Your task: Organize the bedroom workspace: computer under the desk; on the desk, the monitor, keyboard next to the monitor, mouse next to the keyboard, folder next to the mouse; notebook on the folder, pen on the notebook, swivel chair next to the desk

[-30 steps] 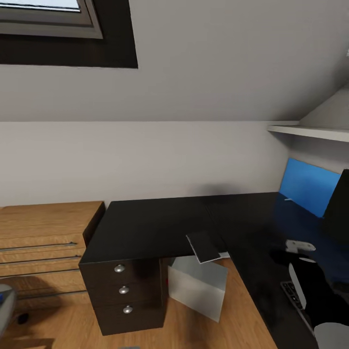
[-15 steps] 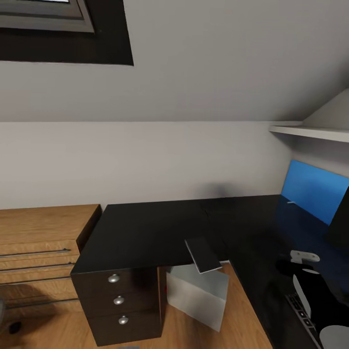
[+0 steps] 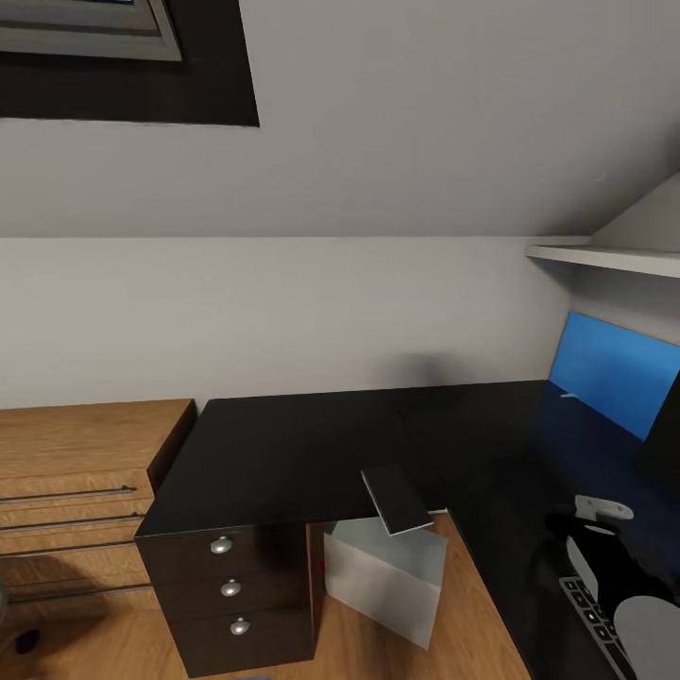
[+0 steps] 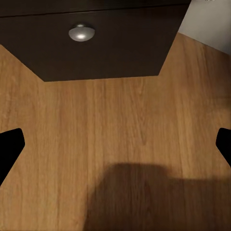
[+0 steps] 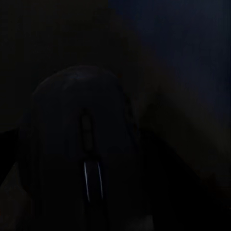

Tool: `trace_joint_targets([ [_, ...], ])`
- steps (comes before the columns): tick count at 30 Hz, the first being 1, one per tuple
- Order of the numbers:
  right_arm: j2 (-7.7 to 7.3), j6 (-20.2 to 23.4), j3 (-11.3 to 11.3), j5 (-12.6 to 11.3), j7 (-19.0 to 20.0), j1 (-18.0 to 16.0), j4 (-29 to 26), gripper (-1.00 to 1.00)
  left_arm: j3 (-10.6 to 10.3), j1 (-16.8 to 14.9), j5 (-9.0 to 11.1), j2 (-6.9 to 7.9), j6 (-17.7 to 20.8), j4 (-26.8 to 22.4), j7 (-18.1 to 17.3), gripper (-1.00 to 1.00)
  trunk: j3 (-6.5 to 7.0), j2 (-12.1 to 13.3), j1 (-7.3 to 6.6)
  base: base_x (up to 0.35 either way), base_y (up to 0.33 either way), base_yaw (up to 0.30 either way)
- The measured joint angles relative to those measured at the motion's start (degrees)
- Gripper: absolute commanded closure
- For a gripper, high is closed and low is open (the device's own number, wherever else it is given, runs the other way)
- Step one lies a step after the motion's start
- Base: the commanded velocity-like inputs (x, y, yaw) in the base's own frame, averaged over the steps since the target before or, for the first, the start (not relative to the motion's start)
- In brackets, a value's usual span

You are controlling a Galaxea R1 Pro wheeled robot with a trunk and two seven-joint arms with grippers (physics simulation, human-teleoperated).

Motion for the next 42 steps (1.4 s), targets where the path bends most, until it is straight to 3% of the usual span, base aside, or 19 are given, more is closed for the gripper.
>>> trace_joint_targets([
  [5,0.05,0.13,0.01,0.01,-1.89,-0.66,1.1,1.0,0.01,-0.03,0.08,0.04,-0.08,0.01,0.01,-1.0,0.0,0.0,0.0,0.0,0.0,0.0],
  [9,0.25,1.22,0.02,-0.11,-7.68,-0.82,1.24,1.0,0.01,-0.01,0.07,0.01,-0.09,0.01,0.0,-1.0,0.0,0.0,0.0,0.0,0.0,0.0],
  [11,0.37,2.27,0.22,-0.15,-8.75,-0.83,1.23,1.0,0.0,0.0,0.07,0.0,-0.08,0.01,0.0,-1.0,0.0,0.0,0.01,-0.112,0.0,0.0],
  [26,0.5,2.63,0.44,-0.21,-8.89,-0.83,1.17,1.0,0.01,0.0,0.02,0.0,-0.09,0.01,0.0,-1.0,0.0,0.0,0.0,-0.059,0.0,0.0],
  [39,0.54,2.51,0.52,-0.19,-8.86,-0.84,1.13,1.0,0.01,0.0,0.0,0.0,-0.1,0.01,0.0,-1.0,0.0,0.0,0.0,0.077,0.0,0.0],
  [40,0.54,2.5,0.52,-0.18,-8.86,-0.83,1.11,-1.0,0.01,0.0,0.01,0.0,-0.1,0.01,0.0,-1.0,0.0,0.0,0.0,0.002,0.0,0.0],
  [42,0.52,2.46,0.52,-0.34,-8.89,-0.81,1.06,-1.0,0.01,-0.02,0.02,0.0,-0.09,0.01,0.0,-1.0,0.0,0.0,0.0,0.0,0.0,0.0],
])
